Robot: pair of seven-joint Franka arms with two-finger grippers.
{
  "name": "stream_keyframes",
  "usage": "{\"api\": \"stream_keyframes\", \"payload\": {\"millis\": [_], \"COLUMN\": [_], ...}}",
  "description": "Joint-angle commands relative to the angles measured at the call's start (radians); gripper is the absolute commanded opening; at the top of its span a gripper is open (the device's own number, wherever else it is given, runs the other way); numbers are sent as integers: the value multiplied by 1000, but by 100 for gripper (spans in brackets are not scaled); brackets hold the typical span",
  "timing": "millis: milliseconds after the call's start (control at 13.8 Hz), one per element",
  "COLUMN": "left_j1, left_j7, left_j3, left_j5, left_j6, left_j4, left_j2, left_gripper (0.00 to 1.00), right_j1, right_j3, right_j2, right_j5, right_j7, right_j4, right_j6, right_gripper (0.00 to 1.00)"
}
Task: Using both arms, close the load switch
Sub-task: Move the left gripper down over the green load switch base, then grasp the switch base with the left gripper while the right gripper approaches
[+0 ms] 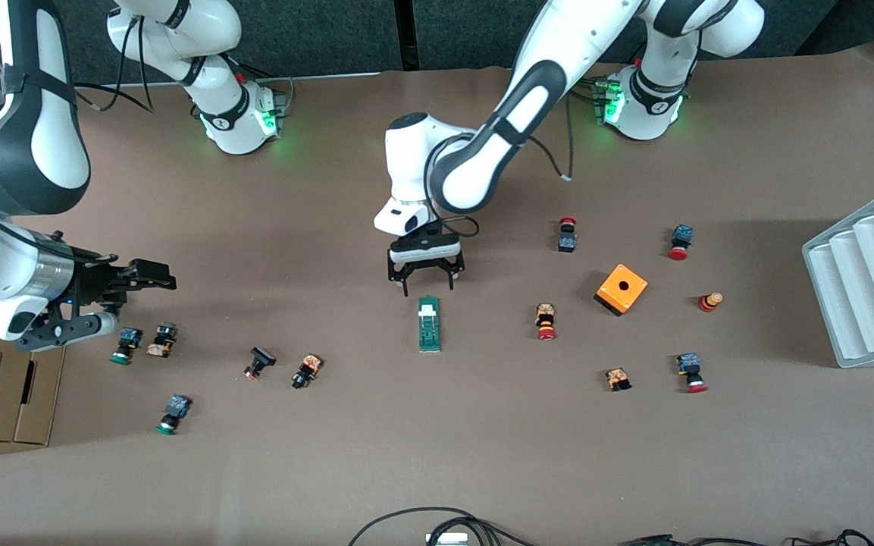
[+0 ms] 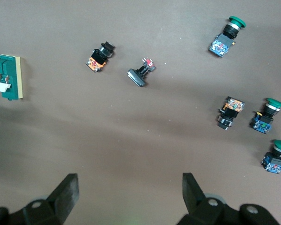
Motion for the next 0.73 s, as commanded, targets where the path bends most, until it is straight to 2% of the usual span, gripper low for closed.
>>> {"api": "stream_keyframes", "payload": {"millis": [0, 145, 290, 436, 654], "left_j1": [-32, -47, -59, -72, -75], "left_j7": [-217, -306, -318, -325, -395], "left_j3": [14, 15, 15, 18, 20], "left_j5": [172, 267, 335, 346, 425], "left_j6": [14, 11, 2, -1, -19], "left_j4": [10, 10, 15, 13, 12], "left_j2": [51, 82, 120, 126, 140], "left_gripper": [99, 99, 99, 99, 98], "right_j1": [-11, -13, -17, -25, -24], "right_j3": [-5, -7, -8, -8, -8], "right_j2": [14, 14, 17, 20, 20], "right_j5": [-1, -1, -1, -1, -1], "right_j7": [-17, -17, -19, -20, -22], "right_j4": [0, 0, -3, -5, -5], "right_j6": [-13, -64, -88, -121, -148], "right_gripper": [99, 99, 99, 99, 99]}}
